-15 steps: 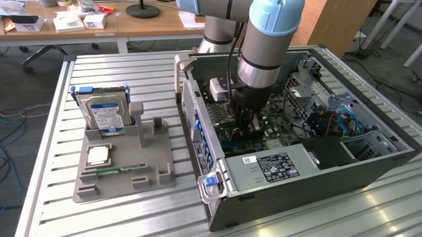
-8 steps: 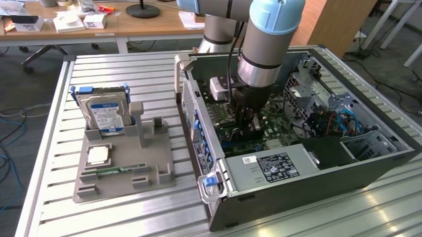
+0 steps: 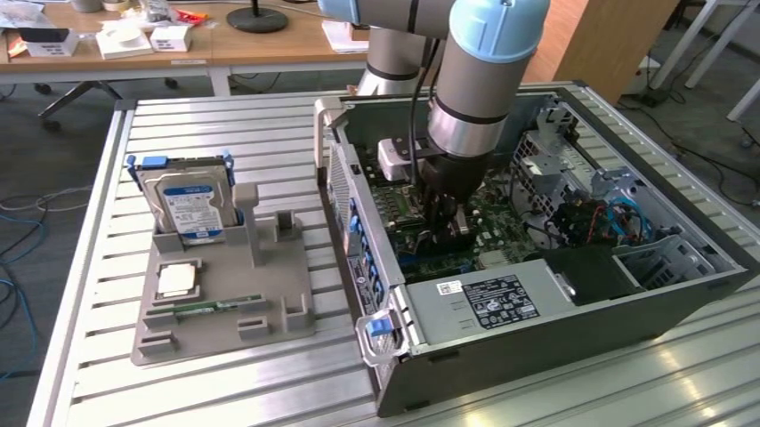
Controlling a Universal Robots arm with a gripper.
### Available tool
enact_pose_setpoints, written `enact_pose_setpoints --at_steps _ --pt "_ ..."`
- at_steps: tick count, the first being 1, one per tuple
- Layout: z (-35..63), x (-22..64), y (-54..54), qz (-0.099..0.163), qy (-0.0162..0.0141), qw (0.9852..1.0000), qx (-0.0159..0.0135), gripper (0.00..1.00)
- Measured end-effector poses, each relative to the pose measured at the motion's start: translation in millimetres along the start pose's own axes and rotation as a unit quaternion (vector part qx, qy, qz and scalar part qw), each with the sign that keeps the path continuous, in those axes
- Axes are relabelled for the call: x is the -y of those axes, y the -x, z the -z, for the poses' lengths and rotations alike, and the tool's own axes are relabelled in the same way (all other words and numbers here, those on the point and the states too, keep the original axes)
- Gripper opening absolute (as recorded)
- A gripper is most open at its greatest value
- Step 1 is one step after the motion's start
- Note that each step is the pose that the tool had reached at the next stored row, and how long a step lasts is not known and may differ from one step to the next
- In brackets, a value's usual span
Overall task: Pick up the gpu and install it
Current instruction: 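Insert the gpu into the slot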
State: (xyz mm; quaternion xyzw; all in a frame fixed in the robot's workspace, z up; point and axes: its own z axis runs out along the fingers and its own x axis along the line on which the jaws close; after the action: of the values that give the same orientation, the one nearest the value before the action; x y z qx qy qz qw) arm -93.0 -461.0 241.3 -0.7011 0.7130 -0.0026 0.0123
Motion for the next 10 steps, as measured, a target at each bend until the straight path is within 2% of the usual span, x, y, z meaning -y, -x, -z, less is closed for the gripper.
enact_pose_setpoints --at_steps 10 --pt "0.0 0.0 0.0 0.000 0.0000 1.0000 0.0000 0.26"
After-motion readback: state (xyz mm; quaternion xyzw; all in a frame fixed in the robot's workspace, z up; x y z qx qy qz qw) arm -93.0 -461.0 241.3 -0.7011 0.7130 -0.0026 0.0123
